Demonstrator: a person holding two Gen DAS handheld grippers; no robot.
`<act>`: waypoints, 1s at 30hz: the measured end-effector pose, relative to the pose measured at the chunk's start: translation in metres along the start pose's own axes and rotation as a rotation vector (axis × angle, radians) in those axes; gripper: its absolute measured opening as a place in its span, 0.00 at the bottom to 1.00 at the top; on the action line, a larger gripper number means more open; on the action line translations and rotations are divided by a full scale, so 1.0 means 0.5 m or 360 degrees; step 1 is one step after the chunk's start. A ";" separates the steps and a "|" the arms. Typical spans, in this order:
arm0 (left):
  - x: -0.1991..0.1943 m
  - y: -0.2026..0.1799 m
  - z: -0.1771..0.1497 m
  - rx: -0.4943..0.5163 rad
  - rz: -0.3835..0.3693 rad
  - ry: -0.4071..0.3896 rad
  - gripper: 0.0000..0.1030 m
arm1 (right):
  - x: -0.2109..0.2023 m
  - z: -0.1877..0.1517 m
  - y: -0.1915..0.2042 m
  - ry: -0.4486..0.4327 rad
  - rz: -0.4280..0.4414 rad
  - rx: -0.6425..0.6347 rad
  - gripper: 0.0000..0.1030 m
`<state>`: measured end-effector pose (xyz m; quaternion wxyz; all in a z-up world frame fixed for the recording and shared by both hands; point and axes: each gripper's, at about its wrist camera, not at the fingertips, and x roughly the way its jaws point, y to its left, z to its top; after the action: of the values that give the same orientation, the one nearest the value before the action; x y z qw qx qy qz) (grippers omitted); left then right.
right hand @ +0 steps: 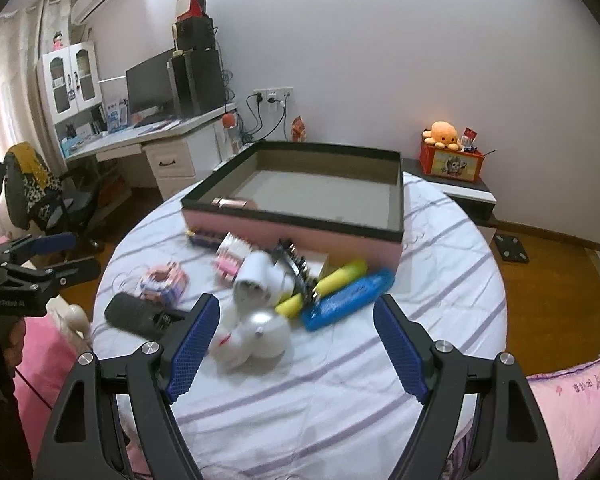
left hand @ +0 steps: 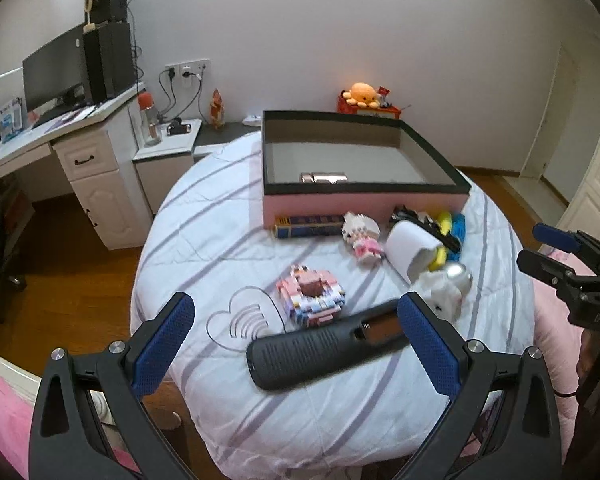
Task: Organize rigid objects
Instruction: 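Reach the right gripper to the white toy figure with silver ball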
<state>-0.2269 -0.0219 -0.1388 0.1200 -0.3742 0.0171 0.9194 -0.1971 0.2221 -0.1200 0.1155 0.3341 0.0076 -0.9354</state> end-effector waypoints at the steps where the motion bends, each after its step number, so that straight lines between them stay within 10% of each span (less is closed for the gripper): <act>1: 0.001 -0.003 -0.002 0.0005 -0.0004 0.0002 1.00 | -0.002 -0.007 0.004 0.0008 0.0002 -0.0007 0.78; 30: 0.088 -0.006 -0.039 0.0019 -0.0018 0.0222 1.00 | 0.169 -0.077 0.039 0.0271 0.0195 0.0054 0.68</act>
<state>-0.2433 -0.0124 -0.1828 0.1261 -0.4368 0.0288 0.8902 -0.2320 0.1888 -0.2018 0.1657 0.4141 -0.0189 -0.8948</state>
